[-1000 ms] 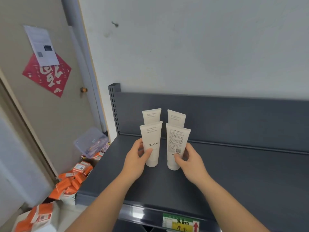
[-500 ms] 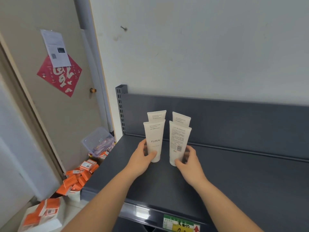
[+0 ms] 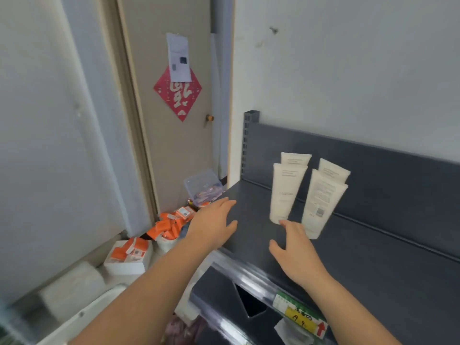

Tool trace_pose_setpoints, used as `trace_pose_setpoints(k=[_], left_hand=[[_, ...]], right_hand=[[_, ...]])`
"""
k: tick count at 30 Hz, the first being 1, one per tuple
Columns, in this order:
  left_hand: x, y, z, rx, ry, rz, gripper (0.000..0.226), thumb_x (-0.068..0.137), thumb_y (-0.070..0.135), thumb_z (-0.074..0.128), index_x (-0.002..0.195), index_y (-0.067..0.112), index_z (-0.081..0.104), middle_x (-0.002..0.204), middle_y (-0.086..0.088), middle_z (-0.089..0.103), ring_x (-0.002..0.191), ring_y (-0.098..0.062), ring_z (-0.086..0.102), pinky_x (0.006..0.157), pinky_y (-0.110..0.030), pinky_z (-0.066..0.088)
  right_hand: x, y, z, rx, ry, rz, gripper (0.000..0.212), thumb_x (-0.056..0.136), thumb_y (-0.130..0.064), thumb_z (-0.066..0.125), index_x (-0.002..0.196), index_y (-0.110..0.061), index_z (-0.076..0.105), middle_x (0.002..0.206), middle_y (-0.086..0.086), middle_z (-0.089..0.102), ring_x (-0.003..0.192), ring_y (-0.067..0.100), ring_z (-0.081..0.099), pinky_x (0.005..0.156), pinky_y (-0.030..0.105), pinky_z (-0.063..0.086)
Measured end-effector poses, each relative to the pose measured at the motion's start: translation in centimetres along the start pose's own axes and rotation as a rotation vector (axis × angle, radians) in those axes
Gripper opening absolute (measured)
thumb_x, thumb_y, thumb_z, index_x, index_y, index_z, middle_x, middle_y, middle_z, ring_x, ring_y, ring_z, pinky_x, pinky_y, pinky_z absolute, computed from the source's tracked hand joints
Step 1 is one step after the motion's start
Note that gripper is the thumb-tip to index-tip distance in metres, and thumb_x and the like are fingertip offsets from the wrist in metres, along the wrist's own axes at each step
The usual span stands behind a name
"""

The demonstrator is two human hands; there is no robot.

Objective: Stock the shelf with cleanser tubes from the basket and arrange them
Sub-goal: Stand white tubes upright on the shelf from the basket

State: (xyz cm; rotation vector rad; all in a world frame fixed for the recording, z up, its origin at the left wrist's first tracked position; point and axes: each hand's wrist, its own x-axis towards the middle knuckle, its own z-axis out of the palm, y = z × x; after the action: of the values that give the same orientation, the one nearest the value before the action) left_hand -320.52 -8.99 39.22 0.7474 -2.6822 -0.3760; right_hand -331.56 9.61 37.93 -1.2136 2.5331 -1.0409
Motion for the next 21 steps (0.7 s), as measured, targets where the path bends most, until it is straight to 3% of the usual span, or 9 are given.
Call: trace_pose_setpoints(k=[4, 8, 12, 17, 21], left_hand=[[-2.4, -3.4, -2.4, 0.209, 0.052, -0.076, 0.054, 0.093, 0.039, 0.046, 0.145, 0.030, 0.035, 0.148, 0.007, 0.042, 0.129, -0.019, 0.046, 0.100, -0.038, 0.043], [-5.4, -7.6, -4.2, 0.318, 0.050, -0.195, 0.055, 0.095, 0.037, 0.041, 0.148, 0.026, 0.032, 0.154, 0.003, 0.035, 0.136, -0.021, 0.038, 0.106, -0.039, 0.036], [-8.7, -12.2, -5.1, 0.354, 0.036, -0.336, 0.059, 0.093, 0.032, 0.041, 0.150, 0.027, 0.027, 0.156, 0.005, 0.030, 0.140, -0.020, 0.033, 0.110, -0.037, 0.032], [-13.2, -18.1, -5.9, 0.376, -0.001, -0.465, 0.057, 0.096, 0.033, 0.040, 0.151, 0.027, 0.026, 0.158, 0.004, 0.029, 0.144, -0.021, 0.028, 0.113, -0.036, 0.027], [-17.4, -23.0, -5.4, 0.373, -0.054, -0.555, 0.062, 0.092, 0.033, 0.045, 0.151, 0.027, 0.025, 0.157, 0.004, 0.029, 0.142, -0.019, 0.029, 0.112, -0.036, 0.028]], right_hand=[[2.3, -3.7, 2.2, -0.146, -0.098, -0.169, 0.067, 0.097, -0.034, 0.050, 0.151, -0.008, 0.021, 0.155, 0.006, 0.026, 0.142, 0.019, 0.027, 0.116, 0.028, 0.023], [3.9, -8.0, 5.9, -0.225, -0.204, -0.307, 0.070, 0.099, -0.037, 0.046, 0.152, -0.004, 0.016, 0.159, 0.011, 0.019, 0.147, 0.023, 0.018, 0.119, 0.031, 0.017], [4.6, -12.1, 10.6, -0.235, -0.228, -0.475, 0.061, 0.093, -0.030, 0.055, 0.144, -0.004, 0.033, 0.146, 0.012, 0.038, 0.135, 0.026, 0.035, 0.112, 0.032, 0.029], [4.3, -16.7, 16.7, -0.201, -0.315, -0.605, 0.068, 0.092, -0.027, 0.058, 0.148, -0.007, 0.027, 0.153, 0.009, 0.028, 0.143, 0.024, 0.026, 0.113, 0.031, 0.026], [3.9, -18.9, 22.0, -0.243, -0.397, -0.664, 0.062, 0.090, -0.025, 0.058, 0.142, -0.003, 0.033, 0.146, 0.013, 0.035, 0.138, 0.027, 0.031, 0.112, 0.031, 0.027]])
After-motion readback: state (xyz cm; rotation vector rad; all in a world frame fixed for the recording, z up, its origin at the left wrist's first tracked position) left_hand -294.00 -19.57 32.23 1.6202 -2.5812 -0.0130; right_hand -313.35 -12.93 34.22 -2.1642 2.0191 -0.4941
